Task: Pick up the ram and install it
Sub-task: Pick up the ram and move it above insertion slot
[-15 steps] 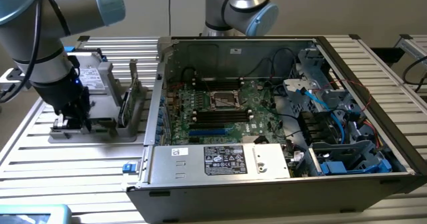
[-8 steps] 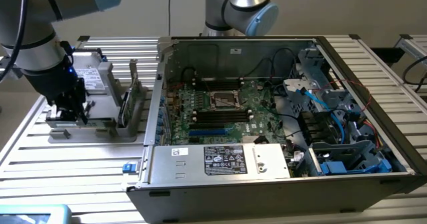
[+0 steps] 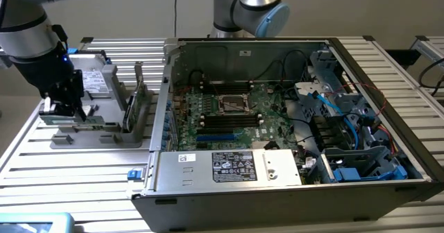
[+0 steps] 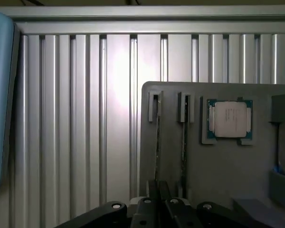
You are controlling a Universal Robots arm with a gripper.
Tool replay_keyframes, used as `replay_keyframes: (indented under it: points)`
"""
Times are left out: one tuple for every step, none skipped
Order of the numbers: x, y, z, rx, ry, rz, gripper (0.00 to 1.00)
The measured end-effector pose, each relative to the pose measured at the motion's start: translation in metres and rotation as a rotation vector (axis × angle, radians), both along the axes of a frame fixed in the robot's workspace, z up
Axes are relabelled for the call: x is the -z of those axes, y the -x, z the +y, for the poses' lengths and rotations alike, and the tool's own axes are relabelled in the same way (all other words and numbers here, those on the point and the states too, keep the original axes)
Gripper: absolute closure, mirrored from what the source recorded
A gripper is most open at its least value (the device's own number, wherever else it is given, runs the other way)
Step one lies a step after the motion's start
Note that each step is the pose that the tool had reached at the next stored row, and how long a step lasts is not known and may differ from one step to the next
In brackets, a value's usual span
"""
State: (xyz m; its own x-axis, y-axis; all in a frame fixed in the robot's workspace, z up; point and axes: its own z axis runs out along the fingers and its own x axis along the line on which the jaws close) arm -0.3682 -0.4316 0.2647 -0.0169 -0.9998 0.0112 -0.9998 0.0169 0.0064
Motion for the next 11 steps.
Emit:
replay_keyframes:
  points:
    - [-0.0045, 0.000, 0.0000, 0.000, 0.0000, -0.0001, 0.87]
    - [-0.0090, -0.001, -0.0002, 0.000, 0.0001, 0.0001, 0.87]
    - [-0.0135, -0.002, -0.0010, -0.001, -0.0002, 0.0000, 0.87]
    - [-0.0180, -0.004, -0.0024, -0.001, -0.0013, 0.0000, 0.87]
    - [-0.0229, -0.006, -0.0040, -0.002, -0.0026, 0.0000, 0.87]
    - [-0.0274, -0.007, -0.0054, -0.002, -0.0039, -0.0001, 0.87]
    - [-0.0319, -0.009, -0.0067, -0.003, -0.0051, 0.0001, 0.87]
    - [-0.0363, -0.011, -0.0079, -0.003, -0.0069, -0.0001, 0.87]
    - [-0.0408, -0.013, -0.0091, -0.004, -0.0087, 0.0000, 0.87]
    - [-0.0452, -0.015, -0.0102, -0.004, -0.0106, -0.0001, 0.87]
    - [-0.0545, -0.020, -0.0117, -0.005, -0.0140, 0.0001, 0.87]
